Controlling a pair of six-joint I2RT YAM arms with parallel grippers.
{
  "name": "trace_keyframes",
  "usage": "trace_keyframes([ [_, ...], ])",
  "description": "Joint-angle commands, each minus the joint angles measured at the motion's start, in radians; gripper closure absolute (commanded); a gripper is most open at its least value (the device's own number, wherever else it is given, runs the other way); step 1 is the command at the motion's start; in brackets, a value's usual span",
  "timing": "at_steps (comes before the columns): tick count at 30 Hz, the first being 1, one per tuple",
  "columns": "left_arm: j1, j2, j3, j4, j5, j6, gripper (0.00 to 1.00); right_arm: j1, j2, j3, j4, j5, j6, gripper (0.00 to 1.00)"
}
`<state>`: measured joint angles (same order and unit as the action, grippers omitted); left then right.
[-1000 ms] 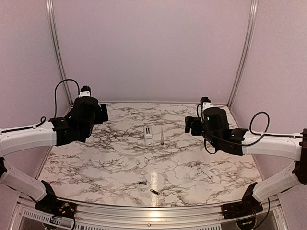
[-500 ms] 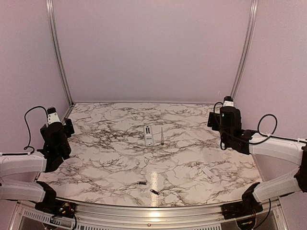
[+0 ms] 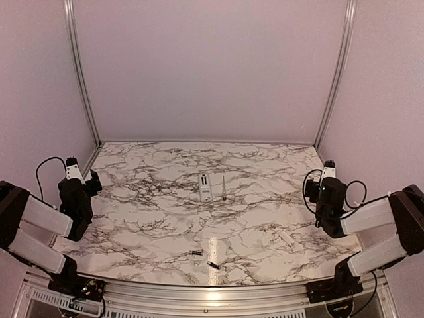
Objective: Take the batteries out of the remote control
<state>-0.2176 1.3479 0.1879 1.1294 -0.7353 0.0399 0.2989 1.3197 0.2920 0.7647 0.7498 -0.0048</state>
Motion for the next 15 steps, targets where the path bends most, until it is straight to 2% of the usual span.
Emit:
trace_keyframes([
  [1,0.06,0.106,0.016,0.174,0.131,-0.048,0.01,-0.053,0.094,-0.061,0.441,-0.167,-0.114,0.02],
  [2,0.079,0.141,0.023,0.192,0.18,-0.049,0.01,-0.056,0.122,-0.072,0.51,-0.168,-0.14,0.02],
  [6,0.116,0.145,0.093,0.052,0.265,-0.083,0.01,-0.076,0.158,-0.096,0.604,-0.221,-0.176,0.02],
  [8,0.135,0.146,0.103,0.028,0.303,-0.093,0.01,-0.125,0.205,-0.14,0.74,-0.291,-0.15,0.02],
  [10,0.138,0.145,0.108,0.013,0.319,-0.095,0.01,-0.191,0.253,-0.162,0.786,-0.404,-0.09,0.01],
  [12,0.142,0.146,0.11,0.012,0.335,-0.094,0.01,-0.215,0.307,-0.167,0.867,-0.444,-0.089,0.02],
  [14,0.147,0.147,0.099,0.023,0.369,-0.089,0.01,-0.216,0.271,-0.139,0.738,-0.437,-0.067,0.02],
  [15,0.153,0.174,0.066,0.094,0.402,-0.085,0.01,-0.217,0.282,-0.112,0.723,-0.427,-0.072,0.02],
])
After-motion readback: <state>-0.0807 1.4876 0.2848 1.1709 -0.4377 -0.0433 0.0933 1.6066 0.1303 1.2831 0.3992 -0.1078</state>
